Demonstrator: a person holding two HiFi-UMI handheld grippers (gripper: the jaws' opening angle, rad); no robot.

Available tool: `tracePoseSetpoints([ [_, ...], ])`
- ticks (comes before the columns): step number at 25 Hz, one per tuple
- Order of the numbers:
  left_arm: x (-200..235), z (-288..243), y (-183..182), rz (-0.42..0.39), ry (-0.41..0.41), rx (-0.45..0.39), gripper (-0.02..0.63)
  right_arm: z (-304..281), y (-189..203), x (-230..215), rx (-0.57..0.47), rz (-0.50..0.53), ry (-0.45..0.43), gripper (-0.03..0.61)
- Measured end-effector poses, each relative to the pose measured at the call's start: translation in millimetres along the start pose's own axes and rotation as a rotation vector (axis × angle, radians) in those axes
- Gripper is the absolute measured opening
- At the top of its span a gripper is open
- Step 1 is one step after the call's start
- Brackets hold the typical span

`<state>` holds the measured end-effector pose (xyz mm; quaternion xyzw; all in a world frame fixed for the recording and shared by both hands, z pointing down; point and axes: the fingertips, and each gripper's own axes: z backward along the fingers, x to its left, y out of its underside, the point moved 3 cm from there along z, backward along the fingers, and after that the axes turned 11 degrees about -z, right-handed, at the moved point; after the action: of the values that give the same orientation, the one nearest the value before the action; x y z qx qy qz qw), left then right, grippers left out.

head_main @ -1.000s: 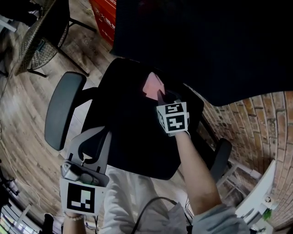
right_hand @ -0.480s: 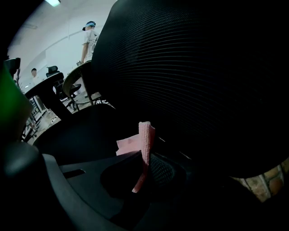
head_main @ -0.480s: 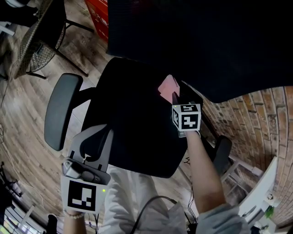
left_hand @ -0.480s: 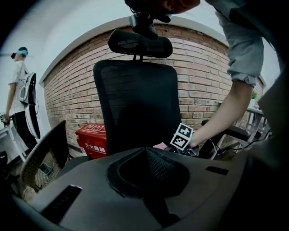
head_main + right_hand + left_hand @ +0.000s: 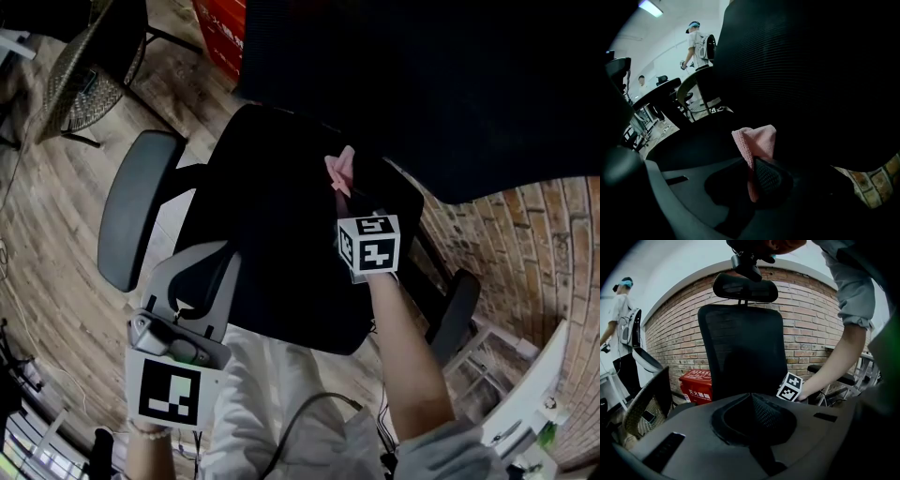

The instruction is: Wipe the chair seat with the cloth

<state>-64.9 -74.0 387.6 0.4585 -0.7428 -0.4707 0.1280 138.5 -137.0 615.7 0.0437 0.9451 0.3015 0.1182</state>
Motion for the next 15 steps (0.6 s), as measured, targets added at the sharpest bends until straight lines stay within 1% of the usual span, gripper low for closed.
tracePoseSetpoints([
  [6,3,13,12,0.013,-0.012,0.006,0.018,-3,14,55,0.022,0.055,-0.092,0.055],
  [15,8,38,31,0.038,-0.03,0.025,0.018,-5,40,154,0.08,0.158,-0.259,0.055],
])
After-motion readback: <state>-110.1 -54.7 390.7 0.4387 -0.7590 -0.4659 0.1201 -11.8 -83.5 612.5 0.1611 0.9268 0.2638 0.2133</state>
